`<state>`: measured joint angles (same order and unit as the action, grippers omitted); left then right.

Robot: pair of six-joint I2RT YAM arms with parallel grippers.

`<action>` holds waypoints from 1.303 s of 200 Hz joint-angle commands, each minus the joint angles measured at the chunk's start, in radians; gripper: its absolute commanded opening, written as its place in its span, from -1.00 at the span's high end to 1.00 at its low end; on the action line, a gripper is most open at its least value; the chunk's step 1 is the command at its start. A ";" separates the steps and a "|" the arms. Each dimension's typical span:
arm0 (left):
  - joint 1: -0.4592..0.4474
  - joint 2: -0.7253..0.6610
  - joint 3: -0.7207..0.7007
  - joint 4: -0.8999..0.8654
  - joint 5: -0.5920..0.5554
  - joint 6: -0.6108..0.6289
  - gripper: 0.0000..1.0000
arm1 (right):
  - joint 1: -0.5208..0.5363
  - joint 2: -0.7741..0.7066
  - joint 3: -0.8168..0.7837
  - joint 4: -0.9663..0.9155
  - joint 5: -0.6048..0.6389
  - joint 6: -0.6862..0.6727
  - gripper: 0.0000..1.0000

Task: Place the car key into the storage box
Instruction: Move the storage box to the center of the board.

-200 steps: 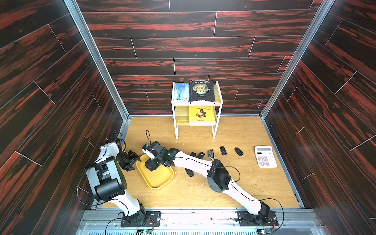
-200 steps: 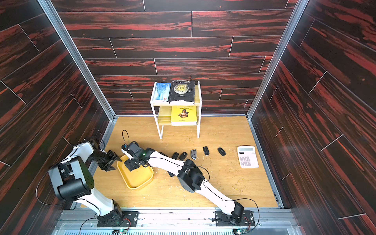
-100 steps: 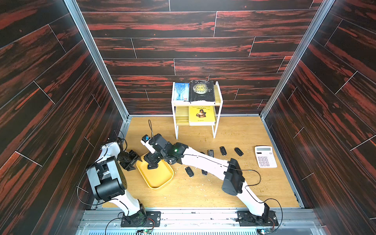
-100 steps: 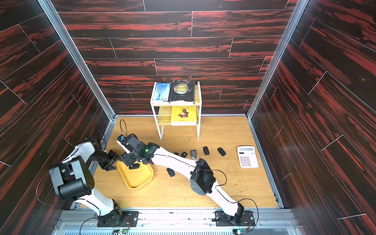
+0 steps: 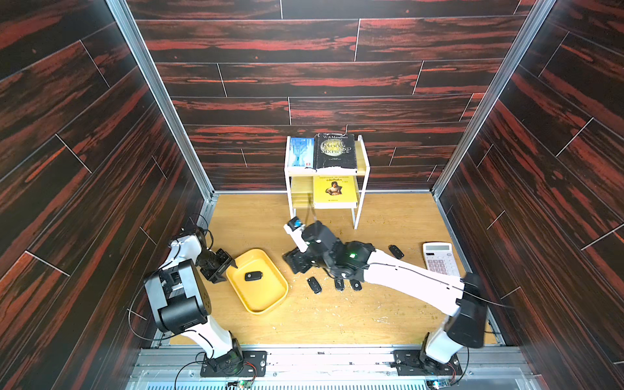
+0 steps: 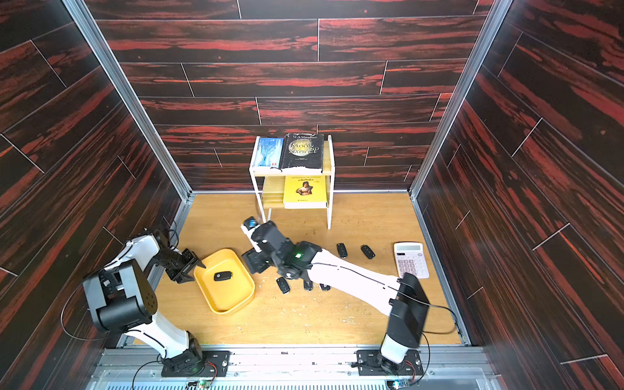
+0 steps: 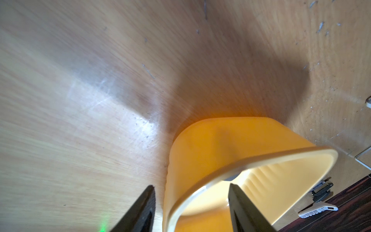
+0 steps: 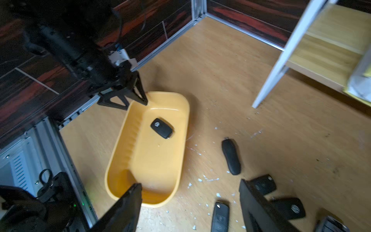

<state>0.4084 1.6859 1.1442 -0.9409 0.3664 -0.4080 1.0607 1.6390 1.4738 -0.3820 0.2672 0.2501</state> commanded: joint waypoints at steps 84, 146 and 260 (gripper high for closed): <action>-0.054 -0.026 -0.012 -0.012 -0.067 -0.003 0.08 | -0.153 -0.193 -0.292 -0.011 0.038 0.118 -0.61; -0.066 0.002 0.067 -0.029 -0.076 -0.024 0.07 | -0.173 -0.221 -0.367 0.002 0.038 0.129 -0.61; -0.148 0.127 0.196 -0.035 -0.081 -0.050 0.07 | -0.281 -0.255 -0.457 0.000 0.010 0.123 -0.61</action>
<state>0.2916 1.7958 1.3266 -0.9569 0.2939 -0.4458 0.7956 1.4021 1.0336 -0.3874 0.2916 0.3698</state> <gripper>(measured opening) 0.466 0.807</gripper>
